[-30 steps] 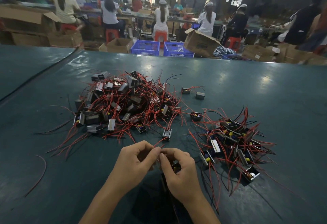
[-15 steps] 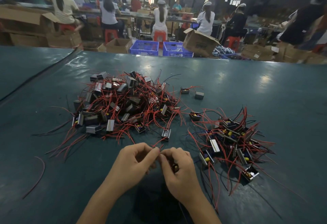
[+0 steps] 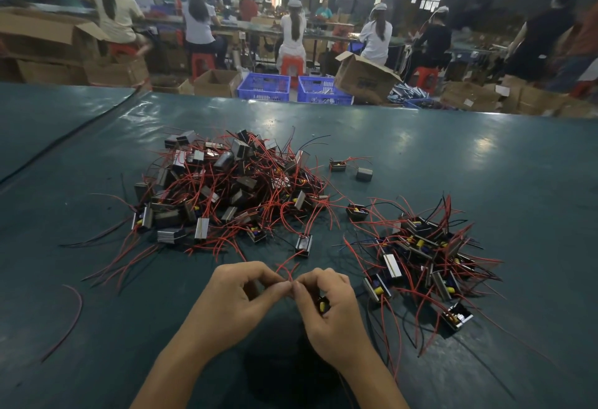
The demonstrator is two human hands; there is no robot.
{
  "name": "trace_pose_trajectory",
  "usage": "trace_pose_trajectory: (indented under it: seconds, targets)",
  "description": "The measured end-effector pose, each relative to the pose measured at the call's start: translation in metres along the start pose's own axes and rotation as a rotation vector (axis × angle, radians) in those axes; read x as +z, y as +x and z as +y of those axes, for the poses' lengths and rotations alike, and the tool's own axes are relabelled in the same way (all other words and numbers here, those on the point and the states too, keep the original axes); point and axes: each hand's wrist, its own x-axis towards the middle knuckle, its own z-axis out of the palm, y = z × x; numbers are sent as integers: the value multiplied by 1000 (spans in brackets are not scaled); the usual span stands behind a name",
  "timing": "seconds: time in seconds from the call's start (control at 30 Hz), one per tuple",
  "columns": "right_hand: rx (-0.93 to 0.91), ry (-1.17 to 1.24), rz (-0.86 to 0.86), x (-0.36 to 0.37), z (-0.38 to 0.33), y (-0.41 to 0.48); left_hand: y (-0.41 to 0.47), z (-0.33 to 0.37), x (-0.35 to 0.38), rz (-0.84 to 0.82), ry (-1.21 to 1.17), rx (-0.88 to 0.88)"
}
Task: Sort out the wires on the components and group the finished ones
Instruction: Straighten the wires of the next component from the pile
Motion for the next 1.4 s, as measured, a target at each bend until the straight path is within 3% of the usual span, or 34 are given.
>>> trace_pose_trajectory:
  seconds: [0.17, 0.3, 0.37, 0.43, 0.57, 0.8, 1.0, 1.1, 1.23, 1.3, 1.4]
  targets:
    - [-173, -143, 68, 0, 5, 1, 1, 5, 4, -67, -26, -169]
    - [-284, -253, 142, 4, 3, 3, 6, 7, 8, -45, -303, -479]
    - [-303, -265, 150, 6, 2, 3, 7, 5, 11, -1, -334, -528]
    - [-283, -229, 137, 6, 0, 1, 6, 6, 13, 41, -247, -435]
    - [-134, -90, 116, 2, -2, 1, 1, 6, 12, 76, -30, -83]
    - [-31, 8, 89, -1, -3, 2, 0, 5, 6, 50, 160, 185]
    - [-118, -53, 135, 0, 0, 3, -2, 7, 10, 105, 173, 113]
    - [-229, -174, 163, 1, 5, 2, -1, 9, 21, 156, 27, -146]
    - [-308, -271, 192, 3, 5, 1, 5, 14, 27, 166, -395, -518]
    - [-272, -231, 213, 3, 4, 1, 4, 17, 25, 138, -450, -502]
    - [-147, -111, 214, 1, 0, 2, -1, 15, 23, 132, -134, -191]
